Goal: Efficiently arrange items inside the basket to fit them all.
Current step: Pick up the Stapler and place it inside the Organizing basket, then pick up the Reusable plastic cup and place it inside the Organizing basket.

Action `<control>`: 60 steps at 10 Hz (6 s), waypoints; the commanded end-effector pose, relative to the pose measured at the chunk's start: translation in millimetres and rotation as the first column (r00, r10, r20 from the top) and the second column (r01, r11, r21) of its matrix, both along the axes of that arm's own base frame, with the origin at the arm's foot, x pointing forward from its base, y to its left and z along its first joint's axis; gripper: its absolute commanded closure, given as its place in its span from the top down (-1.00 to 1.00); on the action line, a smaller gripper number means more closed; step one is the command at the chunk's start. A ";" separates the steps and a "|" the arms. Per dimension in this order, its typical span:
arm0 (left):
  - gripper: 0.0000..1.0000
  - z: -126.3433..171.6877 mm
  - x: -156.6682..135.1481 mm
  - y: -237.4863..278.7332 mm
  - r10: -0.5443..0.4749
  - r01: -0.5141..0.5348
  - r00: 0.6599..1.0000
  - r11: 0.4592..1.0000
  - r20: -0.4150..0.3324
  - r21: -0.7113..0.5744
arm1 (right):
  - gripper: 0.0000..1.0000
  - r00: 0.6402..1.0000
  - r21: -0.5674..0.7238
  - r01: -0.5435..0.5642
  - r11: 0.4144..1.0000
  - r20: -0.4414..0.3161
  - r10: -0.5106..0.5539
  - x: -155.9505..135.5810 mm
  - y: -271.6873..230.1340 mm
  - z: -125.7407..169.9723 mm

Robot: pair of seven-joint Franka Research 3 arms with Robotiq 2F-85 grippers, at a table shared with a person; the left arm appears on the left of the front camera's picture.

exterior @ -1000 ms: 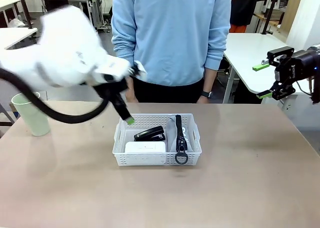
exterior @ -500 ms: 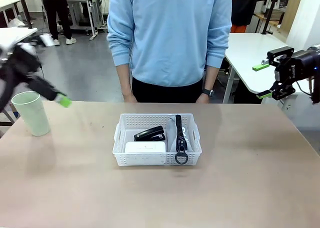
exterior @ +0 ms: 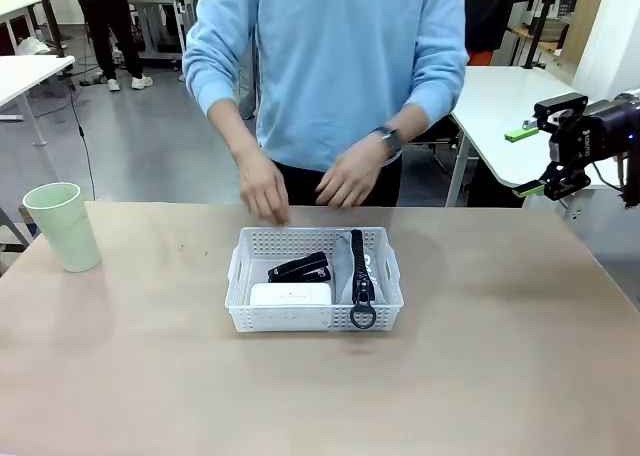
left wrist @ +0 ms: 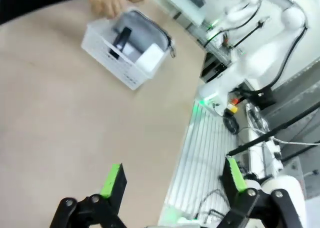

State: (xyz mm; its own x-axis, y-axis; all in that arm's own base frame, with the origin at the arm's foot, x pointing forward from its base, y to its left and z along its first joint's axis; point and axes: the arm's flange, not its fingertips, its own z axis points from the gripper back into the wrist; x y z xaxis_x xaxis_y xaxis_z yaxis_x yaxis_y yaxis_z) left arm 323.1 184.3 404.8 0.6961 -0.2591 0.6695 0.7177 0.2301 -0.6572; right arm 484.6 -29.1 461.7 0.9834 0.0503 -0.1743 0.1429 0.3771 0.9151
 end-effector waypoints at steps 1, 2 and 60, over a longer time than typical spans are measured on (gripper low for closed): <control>1.00 -18.4 4.1 16.2 -0.048 0.057 0.995 0.993 0.090 -0.102 | 1.00 1.000 -0.009 -0.010 1.000 0.003 0.010 -0.8 -0.5 2.7; 1.00 0.0 0.0 0.0 0.000 0.000 1.000 1.000 0.000 0.000 | 1.00 1.000 -0.009 -0.010 1.000 0.003 0.010 -0.8 -0.5 2.7; 1.00 -84.6 144.9 52.0 0.040 -0.331 0.786 0.870 0.617 0.365 | 1.00 1.000 -0.009 -0.010 1.000 0.003 0.010 -0.8 -0.5 2.7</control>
State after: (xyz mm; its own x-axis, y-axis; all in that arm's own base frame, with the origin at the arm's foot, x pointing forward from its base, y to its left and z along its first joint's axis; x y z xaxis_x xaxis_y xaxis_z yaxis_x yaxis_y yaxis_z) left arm 462.2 238.3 320.1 0.2930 -0.4928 0.8193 0.8271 0.5605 0.0413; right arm 484.6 -29.1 461.8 0.9834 0.0503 -0.1742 0.1428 0.3772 0.9151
